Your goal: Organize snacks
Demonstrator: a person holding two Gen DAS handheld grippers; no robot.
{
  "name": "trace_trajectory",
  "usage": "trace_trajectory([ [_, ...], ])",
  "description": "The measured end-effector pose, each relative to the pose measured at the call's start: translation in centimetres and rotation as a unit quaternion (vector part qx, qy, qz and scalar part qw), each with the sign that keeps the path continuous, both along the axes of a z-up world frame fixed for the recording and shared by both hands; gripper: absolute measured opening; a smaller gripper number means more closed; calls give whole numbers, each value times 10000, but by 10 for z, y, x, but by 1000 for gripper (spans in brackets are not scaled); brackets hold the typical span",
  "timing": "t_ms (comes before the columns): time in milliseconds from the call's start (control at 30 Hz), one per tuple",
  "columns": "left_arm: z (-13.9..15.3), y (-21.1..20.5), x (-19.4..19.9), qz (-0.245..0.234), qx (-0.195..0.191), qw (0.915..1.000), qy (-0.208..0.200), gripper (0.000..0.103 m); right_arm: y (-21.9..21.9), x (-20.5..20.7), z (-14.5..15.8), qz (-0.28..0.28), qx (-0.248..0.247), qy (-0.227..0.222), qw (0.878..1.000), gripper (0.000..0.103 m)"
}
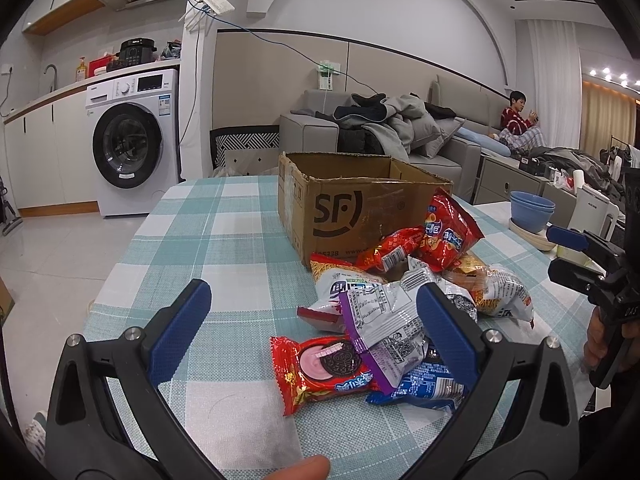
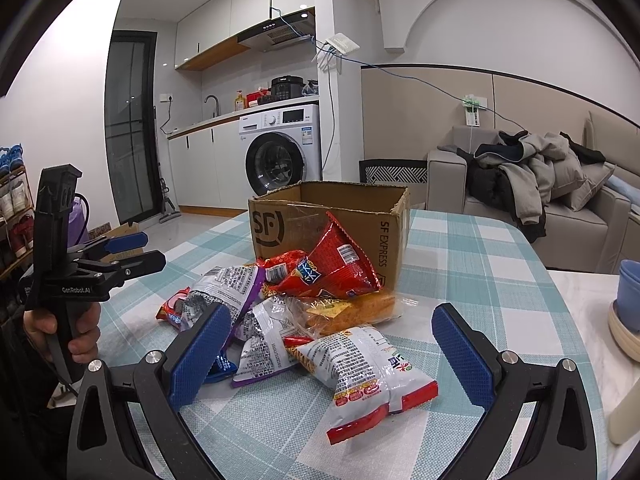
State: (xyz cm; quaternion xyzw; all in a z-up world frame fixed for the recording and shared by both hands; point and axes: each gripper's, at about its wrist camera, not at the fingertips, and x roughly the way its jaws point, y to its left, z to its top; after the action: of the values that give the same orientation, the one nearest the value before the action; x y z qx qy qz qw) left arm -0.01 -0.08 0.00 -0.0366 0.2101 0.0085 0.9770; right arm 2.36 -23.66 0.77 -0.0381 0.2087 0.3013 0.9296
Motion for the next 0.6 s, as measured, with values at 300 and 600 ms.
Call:
trace_trajectory([
  [300,0,0,0,-6,-6,10000,9,102,1,-1,-1,2,-10,5,10000,103],
  [600,0,0,0,0,-10,10000,15,102,1,0,0,4,-11,10,10000,103],
])
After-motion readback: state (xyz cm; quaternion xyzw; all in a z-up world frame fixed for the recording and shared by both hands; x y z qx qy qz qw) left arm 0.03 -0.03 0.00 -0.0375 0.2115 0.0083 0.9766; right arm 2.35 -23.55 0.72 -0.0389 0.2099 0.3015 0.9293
